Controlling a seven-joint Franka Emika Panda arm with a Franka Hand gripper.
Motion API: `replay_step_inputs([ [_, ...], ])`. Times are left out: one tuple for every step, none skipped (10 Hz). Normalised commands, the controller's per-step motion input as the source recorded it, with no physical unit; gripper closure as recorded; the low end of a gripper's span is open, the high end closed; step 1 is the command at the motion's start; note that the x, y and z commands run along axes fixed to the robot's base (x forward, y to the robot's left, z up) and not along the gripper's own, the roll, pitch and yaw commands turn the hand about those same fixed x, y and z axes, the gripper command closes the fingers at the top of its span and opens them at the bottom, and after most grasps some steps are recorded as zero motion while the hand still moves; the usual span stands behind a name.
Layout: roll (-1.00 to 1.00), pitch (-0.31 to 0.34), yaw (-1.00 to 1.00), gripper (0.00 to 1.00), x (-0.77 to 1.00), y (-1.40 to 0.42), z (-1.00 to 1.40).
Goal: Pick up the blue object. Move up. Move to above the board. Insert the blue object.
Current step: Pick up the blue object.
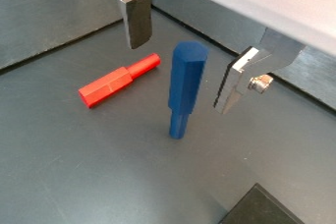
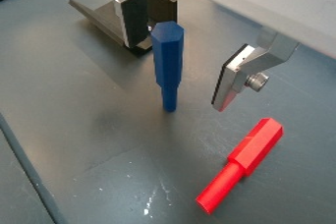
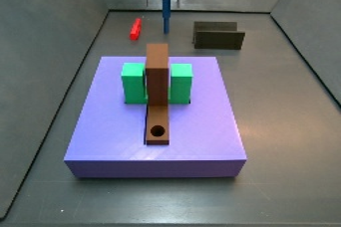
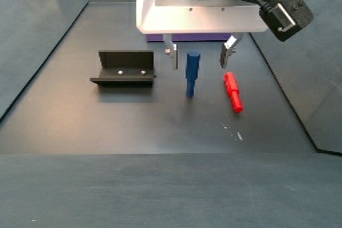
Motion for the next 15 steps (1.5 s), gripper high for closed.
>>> replay_step_inputs([
  [-0.03,0.0,0.0,0.0,0.0,0.0,-0.1],
  [-0.01,0.0,0.0,0.0,0.0,0.0,-0.08],
  [-0.01,0.0,0.0,0.0,0.0,0.0,0.0],
  [-0.01,-0.014,0.0,0.0,0.0,0.0,0.0],
  [-0.01,-0.01,0.0,0.0,0.0,0.0,-0.1],
  [0.0,0.0,0.0,0.0,0.0,0.0,-0.11],
  [0.0,0.0,0.0,0.0,0.0,0.0,0.0],
  [0.0,0.0,0.0,1.0,0.0,0.0,0.0],
  [0.0,0.0,0.0,1.0,0.0,0.0,0.0],
  [0.0,0.0,0.0,1.0,0.0,0.0,0.0],
  [0.0,0.0,0.0,1.0,0.0,0.0,0.0],
  [0.0,0.0,0.0,1.0,0.0,0.0,0.0],
  [0.0,0.0,0.0,1.0,0.0,0.0,0.0],
  [0.0,0.0,0.0,1.0,0.0,0.0,0.0],
  [0.0,0.0,0.0,1.0,0.0,0.0,0.0],
])
